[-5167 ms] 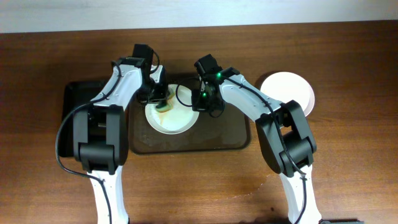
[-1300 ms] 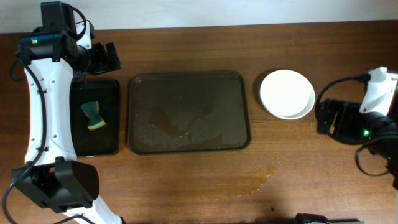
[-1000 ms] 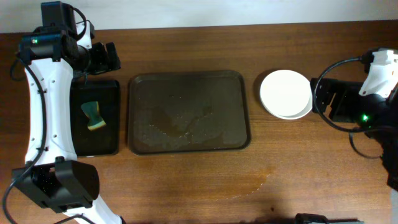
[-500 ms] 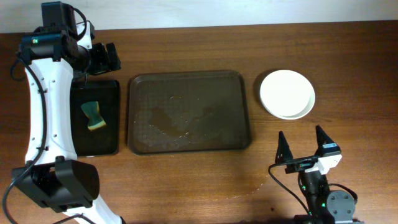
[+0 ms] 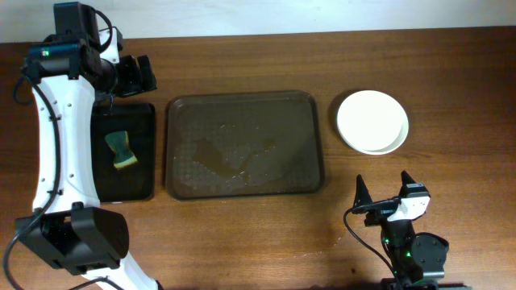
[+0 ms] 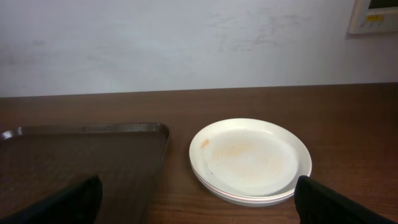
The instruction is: Clean dirty plates on tray and stack at the side
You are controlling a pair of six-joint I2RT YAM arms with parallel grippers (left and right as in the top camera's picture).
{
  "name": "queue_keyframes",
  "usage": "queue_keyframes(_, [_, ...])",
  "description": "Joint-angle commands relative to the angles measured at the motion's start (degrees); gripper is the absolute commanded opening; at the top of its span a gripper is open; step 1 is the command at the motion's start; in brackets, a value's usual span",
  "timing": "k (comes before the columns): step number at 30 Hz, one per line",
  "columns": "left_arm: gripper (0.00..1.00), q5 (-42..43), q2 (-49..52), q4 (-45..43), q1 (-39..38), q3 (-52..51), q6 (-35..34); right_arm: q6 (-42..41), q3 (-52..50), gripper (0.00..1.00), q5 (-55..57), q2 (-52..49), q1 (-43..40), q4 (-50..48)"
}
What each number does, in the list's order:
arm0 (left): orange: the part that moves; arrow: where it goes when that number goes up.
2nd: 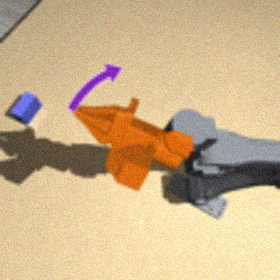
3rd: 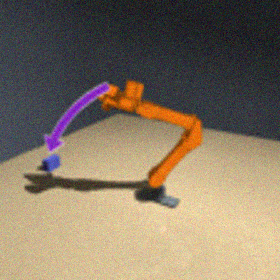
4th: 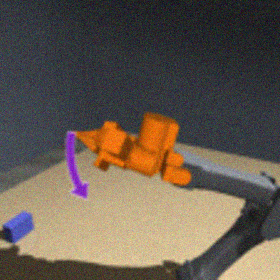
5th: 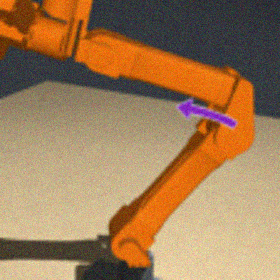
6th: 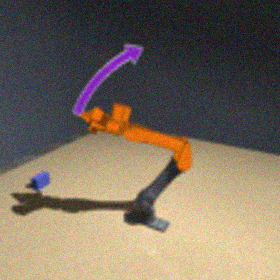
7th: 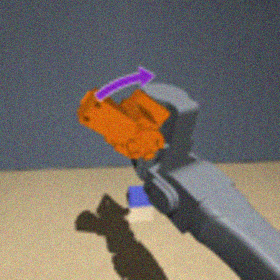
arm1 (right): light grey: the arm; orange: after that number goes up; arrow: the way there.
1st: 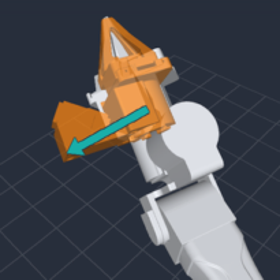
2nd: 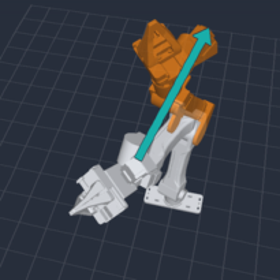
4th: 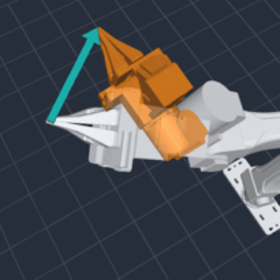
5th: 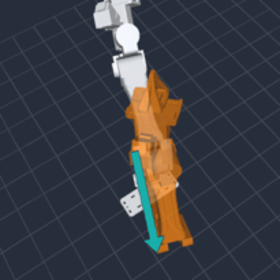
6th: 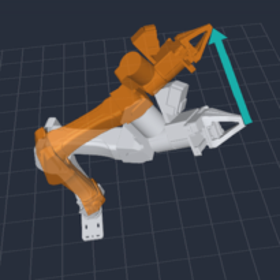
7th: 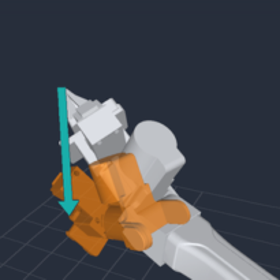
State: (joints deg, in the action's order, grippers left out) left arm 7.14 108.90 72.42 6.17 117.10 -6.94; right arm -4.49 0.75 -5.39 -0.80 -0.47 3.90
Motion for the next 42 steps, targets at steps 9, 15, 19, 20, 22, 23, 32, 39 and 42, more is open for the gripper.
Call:
queue_keyframes(9, [0.99,-2.4,-18.8,-13.6,-1.9,-6.8,13.0,0.0,-0.4,0.98,0.5,0.3,0.4,0.2])
queue_keyframes(15, [0.99,0.6,-57.3,-48.3,-1.9,-60.4,15.0,0.0,-0.4,0.98,0.5,0.3,0.4,0.2])
queue_keyframes(19, [0.99,0.6,-82.5,-65.3,-1.9,-92.3,15.0,0.0,-0.4,0.98,0.5,0.3,0.4,0.2])
queue_keyframes(20, [0.99,0.6,-88.8,-66.2,-1.9,-98.1,15.9,0.0,-0.4,0.98,0.5,0.3,0.4,0.2])
queue_keyframes(22, [0.99,0.4,-97.2,-66.4,-2.3,-104.7,18.5,0.0,-0.4,0.98,0.5,0.3,0.4,0.2])
queue_keyframes(23, [0.99,0.4,-100.1,-66.4,-2.9,-106.6,20.0,0.0,-0.4,0.98,0.5,0.3,0.4,0.2])
queue_keyframes(32, [0.99,0.0,-108.6,-68.1,-5.1,-116.5,27.2,0.0,-0.4,0.98,0.5,0.3,0.4,0.2])
queue_keyframes(39, [0.99,0.0,-108.6,-68.1,-5.1,-116.5,27.2,0.0,-0.4,0.98,0.5,0.3,0.4,0.2])
queue_keyframes(42, [0.99,0.0,-108.6,-68.1,-5.1,-116.5,27.2,0.0,-0.4,0.98,0.5,0.3,0.4,0.2])
